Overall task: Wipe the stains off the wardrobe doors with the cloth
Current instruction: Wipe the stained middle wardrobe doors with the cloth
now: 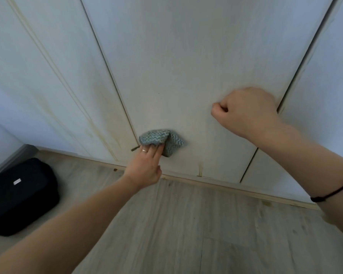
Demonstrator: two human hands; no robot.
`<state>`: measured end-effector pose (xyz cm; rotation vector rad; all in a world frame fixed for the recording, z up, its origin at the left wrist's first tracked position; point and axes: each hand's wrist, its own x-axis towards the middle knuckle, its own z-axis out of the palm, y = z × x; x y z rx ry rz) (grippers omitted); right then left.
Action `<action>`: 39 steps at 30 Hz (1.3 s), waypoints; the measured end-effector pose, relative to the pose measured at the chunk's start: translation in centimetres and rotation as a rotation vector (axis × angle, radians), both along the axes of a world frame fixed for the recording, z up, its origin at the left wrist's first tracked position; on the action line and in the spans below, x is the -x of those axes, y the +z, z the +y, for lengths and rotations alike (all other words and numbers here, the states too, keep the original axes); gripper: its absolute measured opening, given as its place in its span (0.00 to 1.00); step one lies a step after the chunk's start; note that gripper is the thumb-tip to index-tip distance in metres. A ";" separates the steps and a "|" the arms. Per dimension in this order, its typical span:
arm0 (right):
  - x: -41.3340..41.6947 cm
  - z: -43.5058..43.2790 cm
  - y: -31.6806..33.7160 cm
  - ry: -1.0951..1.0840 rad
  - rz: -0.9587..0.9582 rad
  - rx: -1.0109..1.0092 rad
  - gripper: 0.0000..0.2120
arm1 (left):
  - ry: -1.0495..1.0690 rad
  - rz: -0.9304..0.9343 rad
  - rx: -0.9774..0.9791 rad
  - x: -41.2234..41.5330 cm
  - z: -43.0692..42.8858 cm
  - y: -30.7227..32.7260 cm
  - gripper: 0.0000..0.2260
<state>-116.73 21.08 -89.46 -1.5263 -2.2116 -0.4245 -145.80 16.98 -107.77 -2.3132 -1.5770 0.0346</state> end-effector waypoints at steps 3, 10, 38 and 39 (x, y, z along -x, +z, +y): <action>0.4 -0.1 0.5 -0.020 0.020 0.036 0.24 | 0.095 0.050 0.126 -0.2 -0.9 -1.2 0.38; 0.2 -0.4 0.6 -0.062 0.016 0.046 0.23 | 0.024 -0.154 -0.061 -1.3 -1.9 2.2 0.24; 0.0 -0.9 0.8 -0.019 -0.002 0.041 0.23 | 0.566 -1.223 -0.357 -3.1 1.8 14.3 0.07; -0.1 -0.9 0.9 -0.016 -0.001 0.037 0.23 | 0.523 -1.249 -0.411 -3.1 1.9 16.1 0.07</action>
